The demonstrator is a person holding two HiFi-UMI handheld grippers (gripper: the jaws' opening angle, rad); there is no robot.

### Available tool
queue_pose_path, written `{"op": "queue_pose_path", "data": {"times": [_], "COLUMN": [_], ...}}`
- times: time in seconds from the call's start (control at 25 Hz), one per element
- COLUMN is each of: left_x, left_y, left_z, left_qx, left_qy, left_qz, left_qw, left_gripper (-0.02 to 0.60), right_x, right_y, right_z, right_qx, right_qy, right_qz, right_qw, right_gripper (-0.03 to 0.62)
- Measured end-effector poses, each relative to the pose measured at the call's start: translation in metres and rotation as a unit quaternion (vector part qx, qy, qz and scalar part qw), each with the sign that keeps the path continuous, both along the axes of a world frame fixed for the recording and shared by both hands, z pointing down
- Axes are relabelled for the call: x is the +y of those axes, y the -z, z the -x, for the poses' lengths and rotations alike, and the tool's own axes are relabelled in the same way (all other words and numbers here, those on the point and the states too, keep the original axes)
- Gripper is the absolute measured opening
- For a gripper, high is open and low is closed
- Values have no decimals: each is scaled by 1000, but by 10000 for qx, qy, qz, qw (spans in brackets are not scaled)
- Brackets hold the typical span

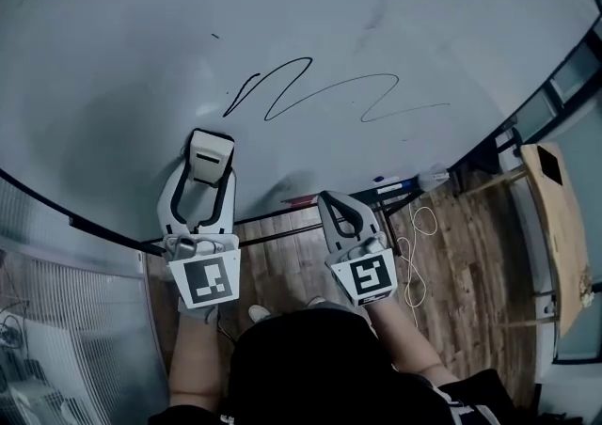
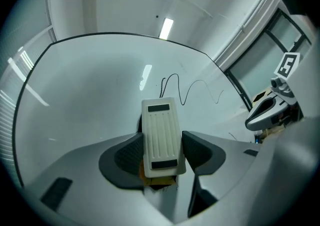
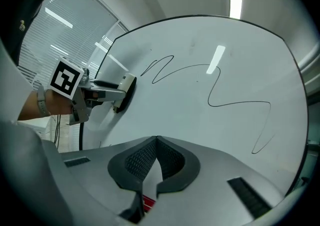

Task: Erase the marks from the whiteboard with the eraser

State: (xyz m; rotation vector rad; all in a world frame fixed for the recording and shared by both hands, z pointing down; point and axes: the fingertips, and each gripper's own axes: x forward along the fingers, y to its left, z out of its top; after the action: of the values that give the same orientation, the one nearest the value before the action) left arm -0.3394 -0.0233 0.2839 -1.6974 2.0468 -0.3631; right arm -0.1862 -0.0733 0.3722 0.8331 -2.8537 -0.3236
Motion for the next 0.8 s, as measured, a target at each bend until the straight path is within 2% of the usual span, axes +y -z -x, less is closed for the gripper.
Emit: {"op": "queue_pose_path", "data": {"times": [0.16, 0.6, 0.8], "left_x": [-10, -32, -42], "left_y": [4, 44, 72], "left_z": [-8, -31, -46], "left_qx": [-253, -490, -712], "left_qy": [477, 1008, 1085], "left_qz": [-16, -278, -470], "left_qw": [9985, 9933, 9904], "left_gripper": [256, 256, 258], "right_x": [-9, -19, -23], "right_y": [1, 1, -1], "right_z": [-17, -48, -64], "right_qx": [108, 100, 60], "right_qy": [-48, 26, 49], "right_qz": [-191, -255, -203], "right_qw": [9997, 9996, 9998], "right_gripper": [26, 26, 26]}}
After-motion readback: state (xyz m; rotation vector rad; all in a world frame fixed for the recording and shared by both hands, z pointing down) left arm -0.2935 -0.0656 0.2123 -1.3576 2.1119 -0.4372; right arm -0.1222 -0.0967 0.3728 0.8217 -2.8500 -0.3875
